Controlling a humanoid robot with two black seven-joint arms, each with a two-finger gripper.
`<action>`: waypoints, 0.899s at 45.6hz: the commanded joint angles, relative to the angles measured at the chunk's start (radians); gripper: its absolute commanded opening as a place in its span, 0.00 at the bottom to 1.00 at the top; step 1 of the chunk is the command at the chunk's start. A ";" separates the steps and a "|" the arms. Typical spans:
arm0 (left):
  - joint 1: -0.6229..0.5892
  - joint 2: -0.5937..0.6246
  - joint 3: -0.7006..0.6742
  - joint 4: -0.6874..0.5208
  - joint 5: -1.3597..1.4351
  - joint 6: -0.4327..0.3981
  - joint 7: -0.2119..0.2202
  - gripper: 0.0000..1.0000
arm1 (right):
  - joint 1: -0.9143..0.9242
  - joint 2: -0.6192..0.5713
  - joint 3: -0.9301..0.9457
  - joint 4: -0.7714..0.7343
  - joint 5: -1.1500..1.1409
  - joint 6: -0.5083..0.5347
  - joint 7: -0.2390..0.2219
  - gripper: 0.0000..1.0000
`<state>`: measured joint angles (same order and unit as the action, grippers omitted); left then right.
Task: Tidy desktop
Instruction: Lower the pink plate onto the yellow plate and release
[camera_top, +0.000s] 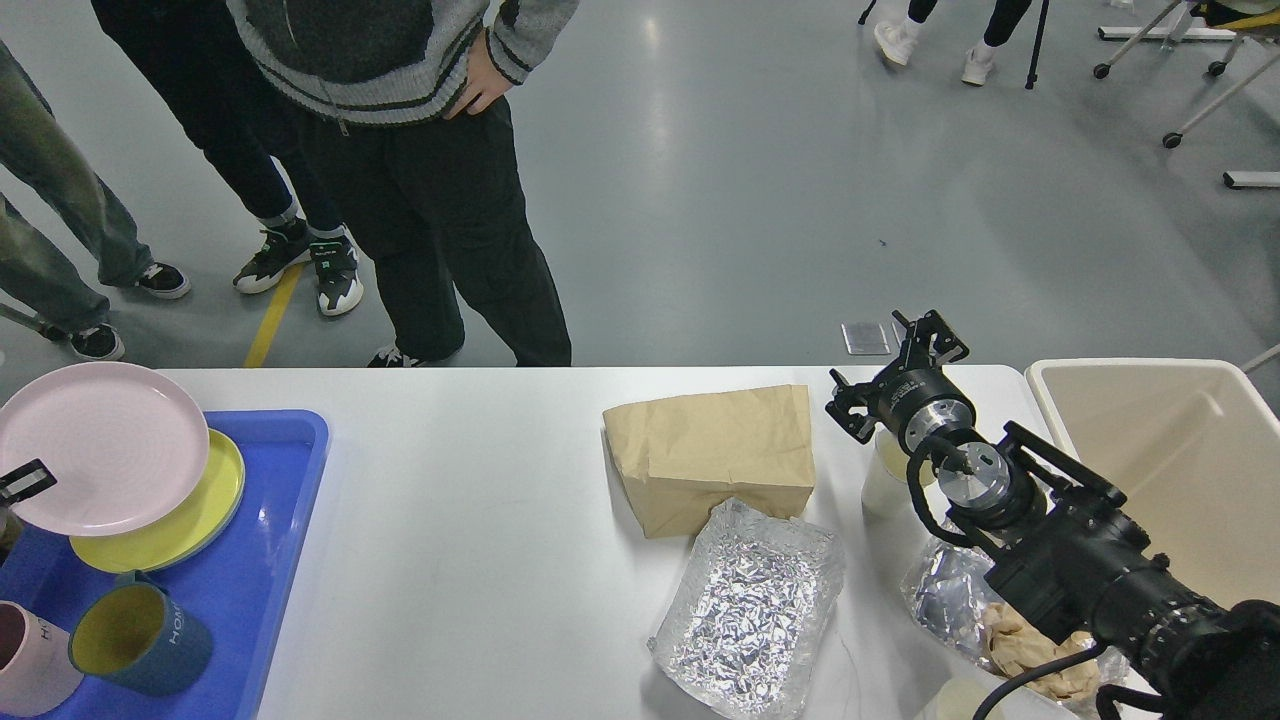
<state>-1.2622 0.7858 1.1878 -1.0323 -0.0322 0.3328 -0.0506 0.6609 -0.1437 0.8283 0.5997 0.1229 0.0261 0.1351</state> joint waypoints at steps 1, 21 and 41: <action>0.001 -0.003 -0.002 0.003 0.000 0.000 0.000 0.01 | -0.001 0.000 0.000 0.002 0.000 0.000 0.000 1.00; 0.010 0.004 -0.102 0.001 0.000 -0.008 -0.002 0.85 | 0.000 0.000 0.000 0.000 0.000 0.000 0.000 1.00; 0.015 -0.005 -0.116 -0.002 0.002 -0.012 -0.003 0.93 | -0.001 0.001 0.000 0.000 0.000 0.000 0.000 1.00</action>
<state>-1.2473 0.7810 1.0724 -1.0338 -0.0307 0.3206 -0.0535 0.6608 -0.1442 0.8283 0.6000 0.1228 0.0261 0.1350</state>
